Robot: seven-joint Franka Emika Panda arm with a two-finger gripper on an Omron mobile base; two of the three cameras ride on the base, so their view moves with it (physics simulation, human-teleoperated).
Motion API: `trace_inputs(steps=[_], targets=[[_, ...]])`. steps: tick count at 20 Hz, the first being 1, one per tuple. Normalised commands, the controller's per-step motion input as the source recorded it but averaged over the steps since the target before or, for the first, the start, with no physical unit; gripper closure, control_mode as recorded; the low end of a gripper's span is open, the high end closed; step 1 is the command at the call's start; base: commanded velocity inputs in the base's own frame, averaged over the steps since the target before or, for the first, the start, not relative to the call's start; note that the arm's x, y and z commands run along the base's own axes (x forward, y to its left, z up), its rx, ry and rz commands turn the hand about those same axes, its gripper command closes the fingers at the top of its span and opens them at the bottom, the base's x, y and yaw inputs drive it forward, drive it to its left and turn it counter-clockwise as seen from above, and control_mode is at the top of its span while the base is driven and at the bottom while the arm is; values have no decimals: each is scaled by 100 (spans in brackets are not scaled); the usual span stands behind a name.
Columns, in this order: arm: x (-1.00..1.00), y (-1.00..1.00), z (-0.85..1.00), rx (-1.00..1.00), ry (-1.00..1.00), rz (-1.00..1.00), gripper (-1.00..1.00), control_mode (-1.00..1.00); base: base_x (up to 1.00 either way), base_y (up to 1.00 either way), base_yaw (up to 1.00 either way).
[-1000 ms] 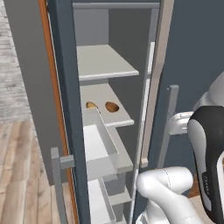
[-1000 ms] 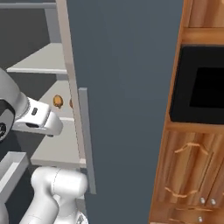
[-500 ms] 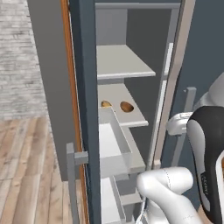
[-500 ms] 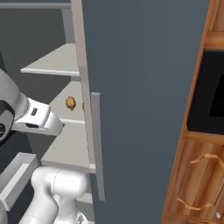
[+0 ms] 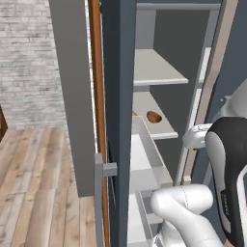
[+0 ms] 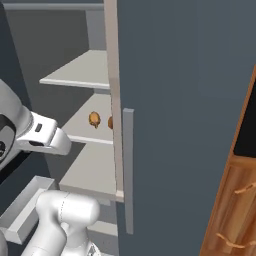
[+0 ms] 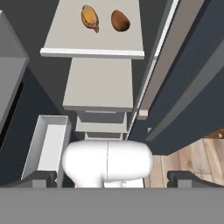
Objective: Take the kiwi, potato, and chicken drumstick from the freezer and place them in the bowl on the counter.
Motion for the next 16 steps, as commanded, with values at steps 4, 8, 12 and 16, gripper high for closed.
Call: trace_inputs(steps=[4, 8, 12, 16], targets=[[0, 0, 0, 0, 0, 0, -100, 100, 33, 0, 0], [0, 0, 0, 0, 0, 0, -100, 100, 39, 0, -1], [0, 0, 0, 0, 0, 0, -100, 100, 42, 0, -4], [0, 0, 0, 0, 0, 0, -100, 100, 26, 0, -5]])
